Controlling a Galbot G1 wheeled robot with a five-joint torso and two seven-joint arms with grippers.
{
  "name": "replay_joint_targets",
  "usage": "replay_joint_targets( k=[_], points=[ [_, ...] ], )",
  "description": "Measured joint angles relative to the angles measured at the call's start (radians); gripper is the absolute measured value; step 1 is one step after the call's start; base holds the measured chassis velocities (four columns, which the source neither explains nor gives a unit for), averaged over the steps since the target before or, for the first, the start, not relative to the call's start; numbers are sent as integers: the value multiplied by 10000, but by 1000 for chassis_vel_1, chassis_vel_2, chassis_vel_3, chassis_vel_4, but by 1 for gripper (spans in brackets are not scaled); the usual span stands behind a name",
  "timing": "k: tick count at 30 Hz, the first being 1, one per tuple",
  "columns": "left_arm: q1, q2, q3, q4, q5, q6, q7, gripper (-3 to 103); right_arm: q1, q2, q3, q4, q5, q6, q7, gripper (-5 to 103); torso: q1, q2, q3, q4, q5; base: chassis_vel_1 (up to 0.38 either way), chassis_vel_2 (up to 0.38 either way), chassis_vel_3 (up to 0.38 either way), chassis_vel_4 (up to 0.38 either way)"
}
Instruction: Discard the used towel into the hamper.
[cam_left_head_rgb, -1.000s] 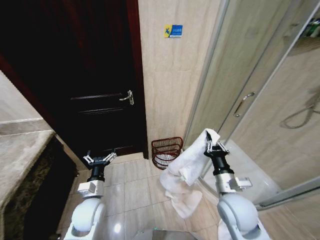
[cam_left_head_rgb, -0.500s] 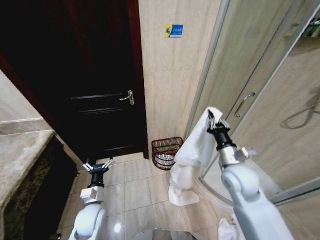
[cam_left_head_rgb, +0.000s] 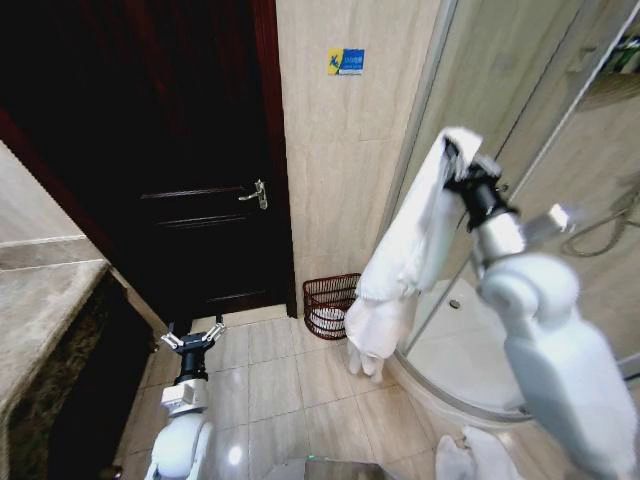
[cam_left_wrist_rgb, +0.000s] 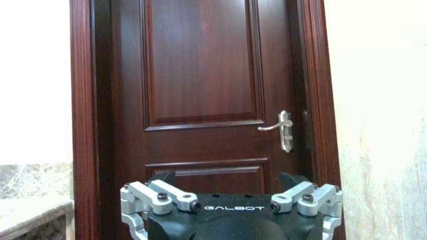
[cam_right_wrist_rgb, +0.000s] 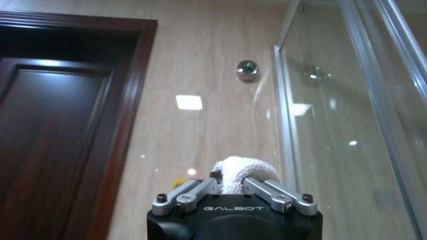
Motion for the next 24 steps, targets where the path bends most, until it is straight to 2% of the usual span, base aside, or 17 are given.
replay_joint_targets(
  k=[2,3,4,6,8,9,11,14,16,17,19,20,22,24],
  points=[
    [-20,3,7,-1,0,53,-11,100,439,-52,-121,-298,112,-22,-51,3,-1,0,0,-2,3,0,0,0,0],
    [-42,18,6,-6,0,111,-37,100,1251,-121,-360,-793,263,-39,-160,3,1,-1,1,0,2,0,0,0,0],
    [-42,18,6,-6,0,111,-37,100,1251,-121,-360,-793,263,-39,-160,3,1,-1,1,0,2,0,0,0,0],
    [-50,28,-30,-9,-12,149,-109,100,2810,-198,-1028,-1752,549,-44,-327,3,0,0,-1,-1,-8,0,0,0,0],
    [-44,32,-43,-9,-17,154,-150,100,3126,-200,-1201,-1977,647,-51,-331,3,0,0,-1,-2,-3,0,0,0,0],
    [0,29,-94,-22,-42,161,-256,100,3967,-186,-1681,-2628,872,-81,-333,3,-1,-1,1,0,1,0,0,0,0],
    [20,22,-120,-27,-52,161,-290,100,4233,-165,-1844,-2844,894,-83,-337,3,0,0,0,-2,2,0,0,0,0],
    [82,-59,-201,-57,-72,148,-450,100,6085,296,-2933,-4193,881,-82,-381,3,0,-1,1,-2,1,0,0,0,0],
    [83,-77,-207,-59,-74,144,-471,100,6271,373,-3030,-4338,873,-80,-379,3,0,0,0,0,-1,0,0,0,0],
    [87,-163,-269,-70,-85,126,-516,100,7121,790,-3479,-5048,751,-70,-364,3,-2,0,-1,0,-5,0,0,0,0],
    [91,-224,-344,-85,-98,101,-519,100,7952,1218,-3856,-5866,507,-47,-363,3,0,-1,0,4,-2,0,0,0,0],
    [91,-224,-344,-85,-98,101,-519,100,7952,1218,-3856,-5866,507,-47,-363,3,0,-1,0,4,-2,0,0,0,0],
    [107,-248,-419,-131,-154,52,-519,100,8929,1687,-4303,-7172,61,67,-499,3,-2,0,-1,2,-3,0,0,0,0],
    [113,-250,-428,-135,-165,37,-519,100,9112,1760,-4385,-7413,-16,97,-546,3,-2,0,-1,1,1,0,0,0,0]
  ],
)
